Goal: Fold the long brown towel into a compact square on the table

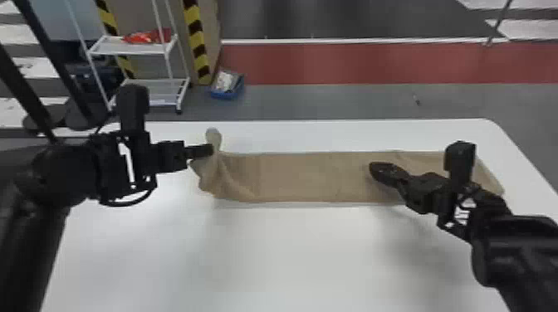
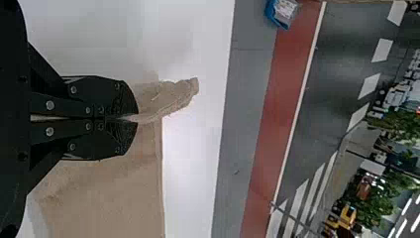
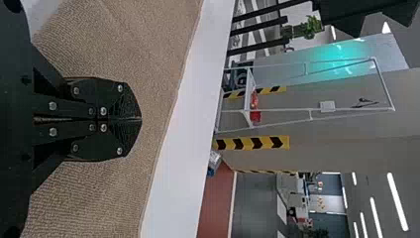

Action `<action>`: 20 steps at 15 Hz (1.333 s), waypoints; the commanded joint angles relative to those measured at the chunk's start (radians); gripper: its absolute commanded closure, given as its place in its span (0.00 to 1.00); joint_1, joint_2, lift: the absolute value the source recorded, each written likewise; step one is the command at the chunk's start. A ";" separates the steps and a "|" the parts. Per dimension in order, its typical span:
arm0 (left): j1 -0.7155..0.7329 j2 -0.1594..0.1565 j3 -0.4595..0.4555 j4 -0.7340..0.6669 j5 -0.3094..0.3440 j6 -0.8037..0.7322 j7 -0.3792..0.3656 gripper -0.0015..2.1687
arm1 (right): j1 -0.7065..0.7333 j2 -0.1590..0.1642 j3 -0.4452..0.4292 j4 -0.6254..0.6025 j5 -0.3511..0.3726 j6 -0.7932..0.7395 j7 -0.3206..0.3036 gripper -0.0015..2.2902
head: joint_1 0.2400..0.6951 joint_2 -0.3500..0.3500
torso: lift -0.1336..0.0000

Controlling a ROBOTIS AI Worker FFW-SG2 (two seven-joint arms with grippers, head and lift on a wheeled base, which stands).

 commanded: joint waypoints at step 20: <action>-0.109 -0.297 -0.482 0.345 -0.030 -0.490 0.272 0.10 | 0.314 -0.163 -0.414 -0.172 -0.384 -0.281 0.006 0.02 | 0.93 0.00 | 0.04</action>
